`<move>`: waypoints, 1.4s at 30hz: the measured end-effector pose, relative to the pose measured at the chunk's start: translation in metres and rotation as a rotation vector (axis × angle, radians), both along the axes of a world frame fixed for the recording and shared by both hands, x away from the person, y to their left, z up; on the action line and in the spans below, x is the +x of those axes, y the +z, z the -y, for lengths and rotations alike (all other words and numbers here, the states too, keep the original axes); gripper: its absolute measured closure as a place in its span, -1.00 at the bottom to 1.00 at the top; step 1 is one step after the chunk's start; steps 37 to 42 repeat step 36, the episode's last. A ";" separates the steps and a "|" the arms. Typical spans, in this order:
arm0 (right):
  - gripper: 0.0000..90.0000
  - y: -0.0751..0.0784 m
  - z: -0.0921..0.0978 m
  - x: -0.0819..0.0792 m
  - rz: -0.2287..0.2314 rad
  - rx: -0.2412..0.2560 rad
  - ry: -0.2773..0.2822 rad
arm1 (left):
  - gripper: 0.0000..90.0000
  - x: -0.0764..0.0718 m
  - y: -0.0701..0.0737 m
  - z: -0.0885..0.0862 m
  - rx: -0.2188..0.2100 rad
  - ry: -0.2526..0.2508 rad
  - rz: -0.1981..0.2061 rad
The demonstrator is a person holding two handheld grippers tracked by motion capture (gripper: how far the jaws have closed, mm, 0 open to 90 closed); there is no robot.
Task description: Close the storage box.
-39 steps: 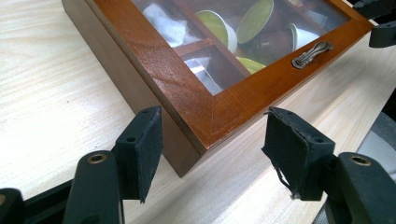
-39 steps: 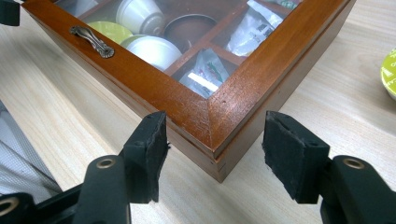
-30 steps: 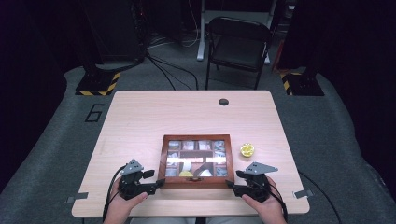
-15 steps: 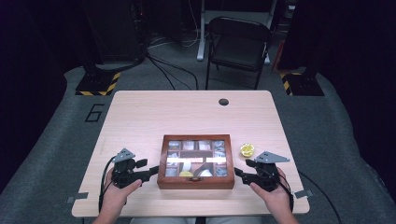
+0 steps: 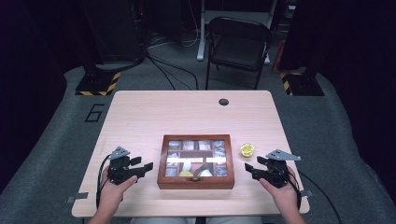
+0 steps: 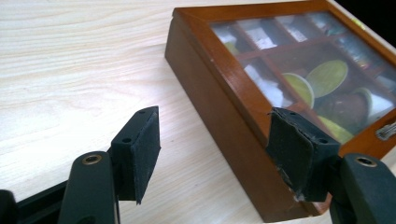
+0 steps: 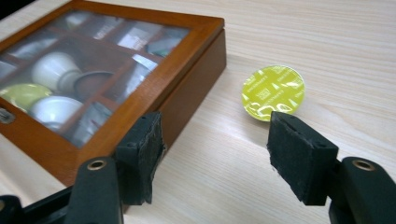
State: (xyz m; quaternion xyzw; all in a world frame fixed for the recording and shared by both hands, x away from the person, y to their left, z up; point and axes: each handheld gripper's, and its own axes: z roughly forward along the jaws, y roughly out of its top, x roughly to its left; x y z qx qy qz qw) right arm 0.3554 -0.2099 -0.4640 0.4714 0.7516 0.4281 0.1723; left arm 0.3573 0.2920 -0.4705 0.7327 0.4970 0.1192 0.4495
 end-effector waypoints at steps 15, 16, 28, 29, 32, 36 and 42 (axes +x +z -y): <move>-0.09 -0.016 -0.001 0.007 -0.048 -0.038 0.038 | -0.23 0.008 -0.017 -0.010 0.018 -0.006 -0.033; -0.09 -0.016 0.000 0.008 -0.043 -0.038 0.035 | -0.23 0.008 -0.018 -0.009 0.015 0.002 -0.025; -0.19 -0.031 0.011 0.012 -0.108 0.007 -0.023 | -0.23 0.013 -0.022 -0.009 0.018 -0.005 -0.041; -0.19 -0.030 0.010 0.012 -0.103 0.001 -0.023 | -0.23 0.012 -0.022 -0.009 0.018 -0.009 -0.036; -0.19 -0.030 0.010 0.011 -0.095 -0.004 -0.025 | -0.23 0.011 -0.020 -0.007 0.024 -0.024 -0.036; -0.16 -0.027 0.011 0.010 -0.082 0.015 -0.031 | -0.23 0.006 -0.016 -0.005 0.002 -0.038 -0.022; -0.16 -0.027 0.011 0.010 -0.082 0.015 -0.031 | -0.23 0.006 -0.016 -0.005 0.002 -0.038 -0.022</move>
